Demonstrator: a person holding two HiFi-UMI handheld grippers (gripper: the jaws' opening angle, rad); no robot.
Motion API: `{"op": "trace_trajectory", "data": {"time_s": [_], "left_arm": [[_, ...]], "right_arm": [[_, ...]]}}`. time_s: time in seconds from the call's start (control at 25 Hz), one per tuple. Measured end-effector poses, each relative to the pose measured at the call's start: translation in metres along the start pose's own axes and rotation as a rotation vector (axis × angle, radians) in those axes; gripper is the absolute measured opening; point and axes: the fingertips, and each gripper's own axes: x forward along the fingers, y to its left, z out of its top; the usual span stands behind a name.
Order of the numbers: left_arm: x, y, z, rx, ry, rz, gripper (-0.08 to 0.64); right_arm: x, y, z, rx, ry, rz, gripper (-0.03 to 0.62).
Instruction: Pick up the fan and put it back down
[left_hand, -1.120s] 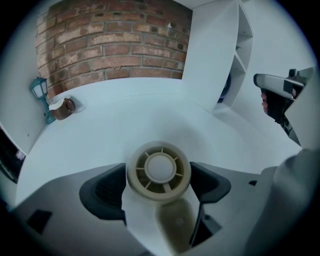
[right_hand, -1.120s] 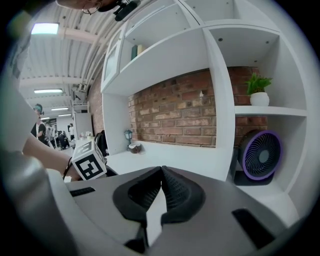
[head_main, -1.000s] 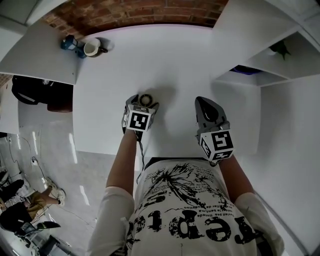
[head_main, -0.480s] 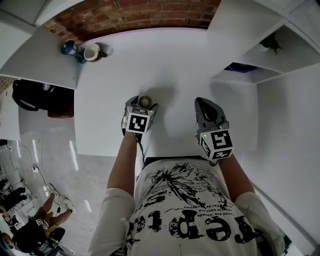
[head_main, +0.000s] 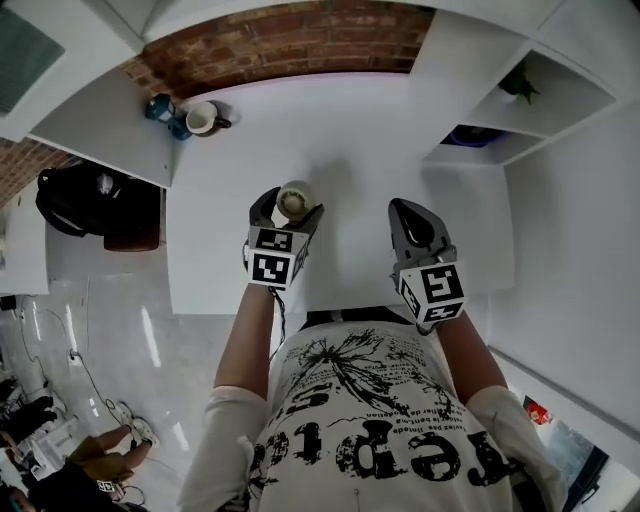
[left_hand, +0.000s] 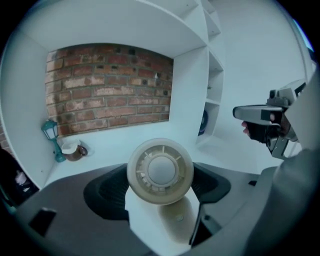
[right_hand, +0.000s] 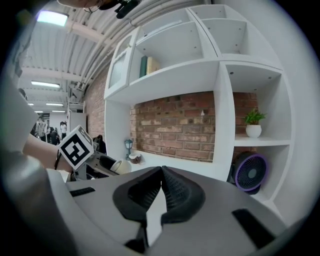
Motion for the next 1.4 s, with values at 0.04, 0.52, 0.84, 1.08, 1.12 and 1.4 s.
{"op": "trace_trajectory", "data": {"time_s": [0.04, 0.52, 0.84, 1.08, 1.12, 1.4], "left_arm": [[-0.012, 0.0, 0.009, -0.003, -0.041, -0.007, 0.379], [-0.15, -0.002, 0.092, 0.057, -0.405, -0.017, 0.38], [-0.219, 0.003, 0.115, 0.07, -0.575, 0.013, 0.38], [-0.229, 0.004, 0.114, 0.082, -0.585, 0.023, 0.379], [-0.227, 0.003, 0.114, 0.084, -0.581, 0.023, 0.379], [-0.196, 0.012, 0.104, 0.082, -0.499, 0.028, 0.379]], "right_arm": [[-0.004, 0.006, 0.006, -0.004, -0.013, -0.001, 0.015], [-0.037, 0.058, 0.066, -0.055, -0.147, -0.017, 0.015], [-0.048, 0.075, 0.097, -0.078, -0.218, -0.01, 0.015], [-0.047, 0.074, 0.103, -0.066, -0.234, -0.01, 0.015], [-0.046, 0.073, 0.102, -0.063, -0.233, -0.01, 0.015], [-0.033, 0.065, 0.093, -0.041, -0.205, -0.008, 0.015]]}}
